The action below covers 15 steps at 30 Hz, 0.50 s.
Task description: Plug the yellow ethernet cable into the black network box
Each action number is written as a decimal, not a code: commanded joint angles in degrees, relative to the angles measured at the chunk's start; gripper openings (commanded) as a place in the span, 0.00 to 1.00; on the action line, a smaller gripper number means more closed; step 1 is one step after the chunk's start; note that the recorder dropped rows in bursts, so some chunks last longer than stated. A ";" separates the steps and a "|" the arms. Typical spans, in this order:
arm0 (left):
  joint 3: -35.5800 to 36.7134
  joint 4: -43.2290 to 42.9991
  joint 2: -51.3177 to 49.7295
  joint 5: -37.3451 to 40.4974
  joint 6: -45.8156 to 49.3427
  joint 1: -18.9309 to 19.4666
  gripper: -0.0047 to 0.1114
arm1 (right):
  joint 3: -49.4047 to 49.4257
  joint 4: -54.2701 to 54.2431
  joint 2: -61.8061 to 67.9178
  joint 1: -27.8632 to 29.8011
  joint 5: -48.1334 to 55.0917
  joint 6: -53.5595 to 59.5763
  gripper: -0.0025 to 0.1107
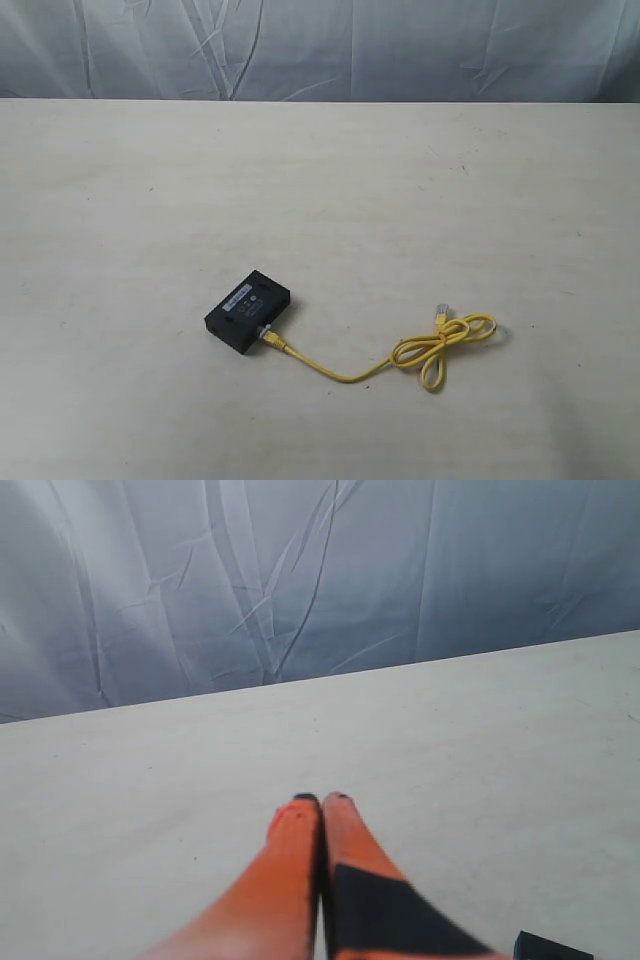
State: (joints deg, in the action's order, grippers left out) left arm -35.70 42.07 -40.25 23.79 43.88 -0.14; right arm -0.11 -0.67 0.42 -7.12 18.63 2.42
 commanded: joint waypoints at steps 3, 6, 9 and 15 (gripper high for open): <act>0.34 0.01 1.47 0.23 -0.26 0.05 0.04 | 0.11 -0.03 -0.42 0.34 -0.60 0.02 0.02; 0.49 -2.13 3.93 -0.12 0.72 0.05 0.04 | 0.11 -0.03 -0.42 0.34 -0.60 0.02 0.02; 3.19 -6.33 8.56 0.51 0.72 -0.06 0.04 | 0.11 -0.03 -0.42 0.34 -0.60 0.02 0.02; 13.67 -11.93 20.55 -3.28 0.72 -0.06 0.04 | 0.11 -0.03 -0.42 0.44 -0.60 0.02 0.02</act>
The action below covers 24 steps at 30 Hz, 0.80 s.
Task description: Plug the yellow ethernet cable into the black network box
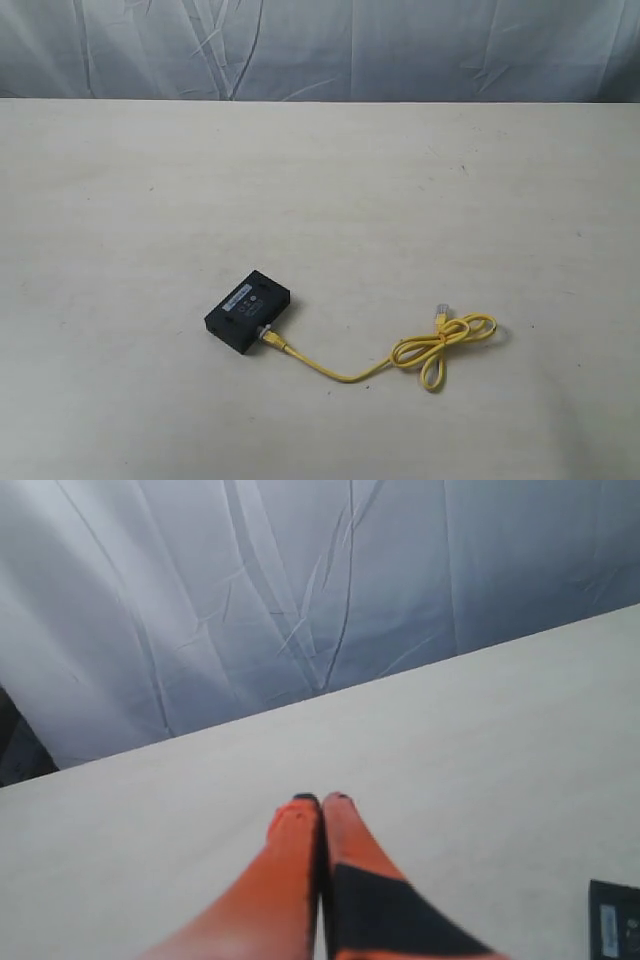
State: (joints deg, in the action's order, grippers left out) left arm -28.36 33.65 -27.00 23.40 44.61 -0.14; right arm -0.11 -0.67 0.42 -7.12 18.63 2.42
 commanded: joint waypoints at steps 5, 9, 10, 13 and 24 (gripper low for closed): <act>15.67 -4.37 18.23 -8.38 0.00 -0.06 0.04 | 0.11 -0.03 -0.42 0.44 -0.60 0.02 0.02; 21.25 -4.37 25.86 -13.70 0.00 -0.83 0.04 | 0.11 -0.03 -0.42 0.44 -0.60 0.02 0.02; 22.53 -4.37 27.00 -15.04 0.00 -1.08 0.04 | 0.11 -0.03 -0.42 0.44 -0.60 0.02 0.02; 25.13 -4.12 27.00 -16.95 -0.11 -1.22 0.04 | 0.11 -0.03 -0.42 0.44 -0.60 0.02 0.02; 28.36 -3.62 27.00 -7.85 -0.11 -2.38 0.04 | 0.11 -0.03 -0.42 0.42 -0.81 0.02 0.02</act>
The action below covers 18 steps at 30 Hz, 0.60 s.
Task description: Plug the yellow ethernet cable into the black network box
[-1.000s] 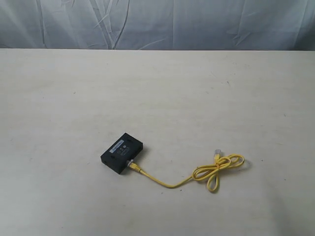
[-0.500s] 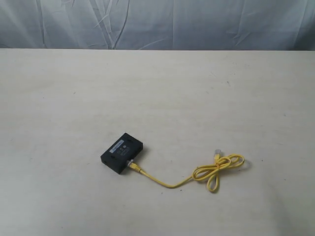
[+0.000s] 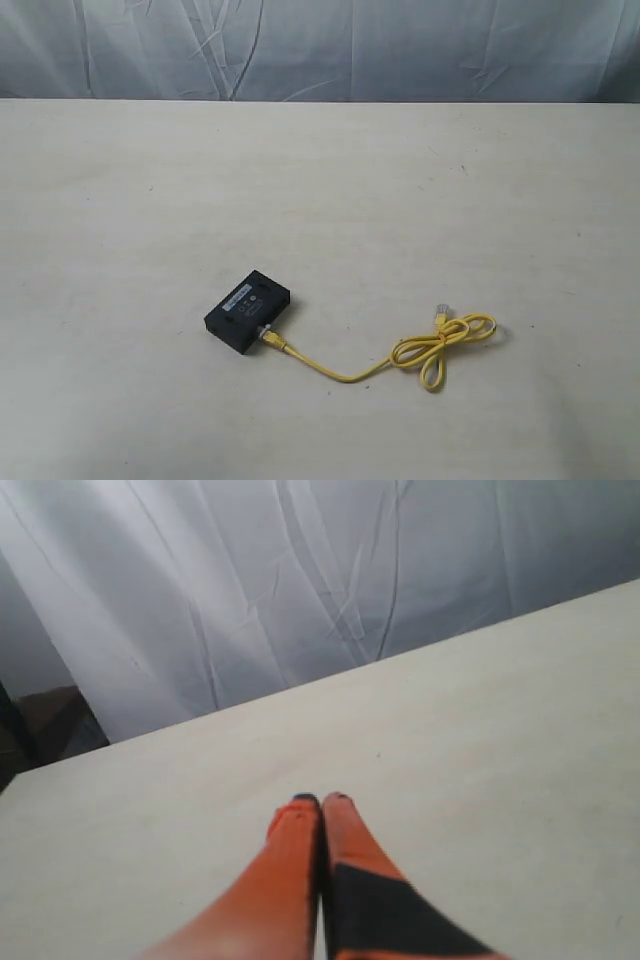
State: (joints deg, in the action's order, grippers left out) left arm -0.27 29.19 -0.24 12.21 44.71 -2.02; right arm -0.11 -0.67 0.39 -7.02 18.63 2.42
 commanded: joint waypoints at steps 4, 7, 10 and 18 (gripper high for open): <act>0.27 0.84 0.24 3.34 -0.21 -0.49 0.04 | 0.11 -0.03 -0.39 0.32 -0.81 0.02 0.02; 0.27 1.08 0.24 3.34 -0.21 -0.49 0.04 | 0.11 -0.03 -0.39 0.32 -0.81 0.02 0.02; 0.27 -3.28 0.24 3.14 -10.05 -0.36 0.04 | 0.11 -0.03 -0.39 0.32 -0.81 0.02 0.02; 0.27 -26.28 0.24 2.54 -42.70 -0.36 0.04 | 0.11 -0.03 -0.39 0.32 -0.81 0.02 0.02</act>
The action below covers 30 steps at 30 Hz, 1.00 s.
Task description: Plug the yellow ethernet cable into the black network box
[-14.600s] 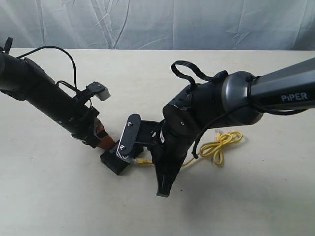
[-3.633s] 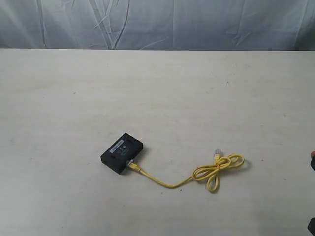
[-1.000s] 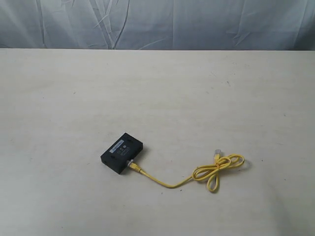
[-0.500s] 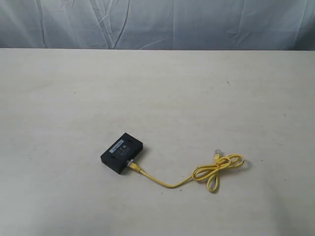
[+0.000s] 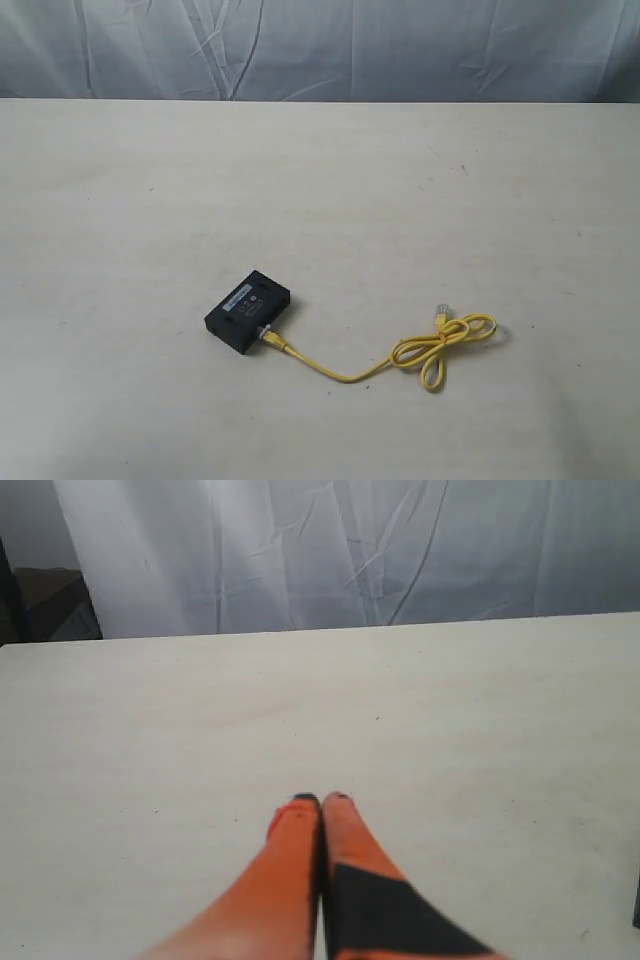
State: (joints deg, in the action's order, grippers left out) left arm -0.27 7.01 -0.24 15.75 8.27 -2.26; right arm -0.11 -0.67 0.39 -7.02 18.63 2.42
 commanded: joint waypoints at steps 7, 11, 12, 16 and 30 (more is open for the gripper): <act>0.27 -7.01 0.24 -1.13 -11.03 -0.13 0.04 | 0.11 -0.03 -0.39 0.32 -0.81 0.02 0.02; 0.27 -7.01 0.24 -1.13 -10.93 -0.13 0.04 | 0.11 -0.03 -0.39 0.32 -0.81 0.02 0.02; 0.27 -7.01 0.24 -1.13 -10.93 -0.13 0.04 | 0.11 -0.03 -0.39 0.32 -0.81 0.02 0.02; 0.27 -7.01 0.24 -1.13 -10.93 -0.13 0.04 | 0.11 -0.03 -0.39 0.32 -0.81 0.02 0.02; 0.27 -7.01 0.24 -1.85 -10.93 -0.13 0.04 | 0.11 -0.03 -0.39 0.32 -0.81 0.02 0.02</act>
State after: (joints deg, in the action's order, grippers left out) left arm -0.27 0.00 -0.24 14.60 -2.31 -2.26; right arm -0.11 -0.67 0.39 -7.02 18.53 2.42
